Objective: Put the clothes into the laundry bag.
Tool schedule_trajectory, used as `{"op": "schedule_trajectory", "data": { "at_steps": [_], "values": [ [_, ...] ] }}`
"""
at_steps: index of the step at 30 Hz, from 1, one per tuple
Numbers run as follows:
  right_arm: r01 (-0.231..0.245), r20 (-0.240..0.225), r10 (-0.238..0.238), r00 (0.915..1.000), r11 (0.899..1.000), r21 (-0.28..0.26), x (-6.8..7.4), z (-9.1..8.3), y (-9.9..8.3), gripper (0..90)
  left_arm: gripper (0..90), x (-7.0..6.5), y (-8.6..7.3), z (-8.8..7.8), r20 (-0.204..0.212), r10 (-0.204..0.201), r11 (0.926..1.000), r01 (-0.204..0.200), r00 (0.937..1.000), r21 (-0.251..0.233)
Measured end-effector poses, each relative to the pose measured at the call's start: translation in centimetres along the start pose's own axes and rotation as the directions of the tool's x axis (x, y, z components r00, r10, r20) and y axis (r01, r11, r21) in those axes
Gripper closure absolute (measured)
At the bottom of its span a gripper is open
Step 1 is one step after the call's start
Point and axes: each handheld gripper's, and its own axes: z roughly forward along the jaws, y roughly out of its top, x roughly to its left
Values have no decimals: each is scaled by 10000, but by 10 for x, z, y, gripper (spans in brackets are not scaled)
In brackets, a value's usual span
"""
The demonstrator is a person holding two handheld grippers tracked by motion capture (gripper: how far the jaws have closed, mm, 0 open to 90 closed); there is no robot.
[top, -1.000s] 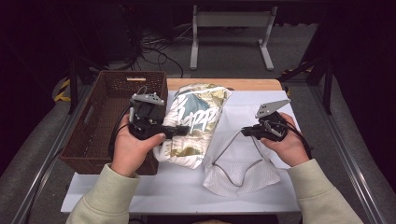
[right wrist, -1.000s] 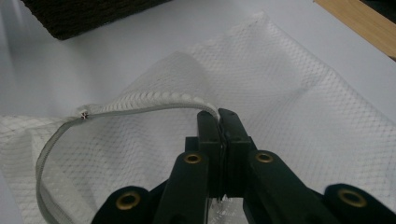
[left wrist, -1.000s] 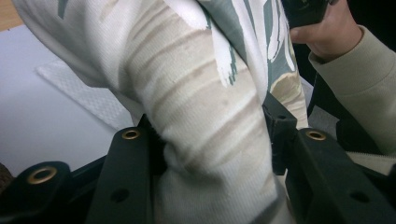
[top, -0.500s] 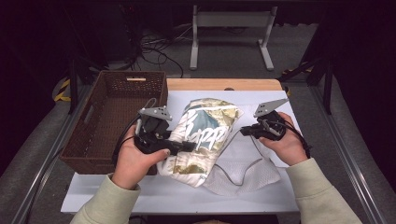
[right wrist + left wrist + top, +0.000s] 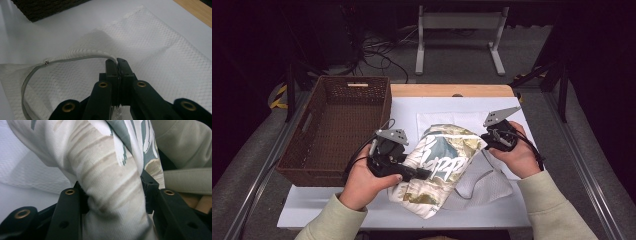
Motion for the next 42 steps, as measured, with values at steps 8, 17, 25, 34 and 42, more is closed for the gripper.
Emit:
{"op": "schedule_trajectory", "data": {
  "at_steps": [8, 17, 25, 34, 42],
  "values": [
    [-29, -27, 29, 10000, 10000, -24, 0, 0, -1, 888, 567, -5, 0, 14, 562, 276, 9967, -317, 9980, 744],
    [-28, -43, 28, 10000, 10000, -32, 0, 0, -1, 888, 566, -9, 2, 32, 989, 603, 9836, -760, 9933, 1633],
    [-23, -61, 23, 10000, 10000, -27, 2, 1, -1, 888, 565, -14, 7, 52, 1351, 976, 9686, -1253, 9860, 2149],
    [33, -87, -33, 10000, 10000, -32, 4, 0, -2, 888, 565, -13, 10, 78, 1729, 913, 9591, -1333, 9807, 2497],
    [98, -75, -99, 9999, 9999, -79, 6, -2, -2, 888, 564, -4, 9, 91, 1647, 382, 9575, -832, 9856, 2761]
  ]
}}
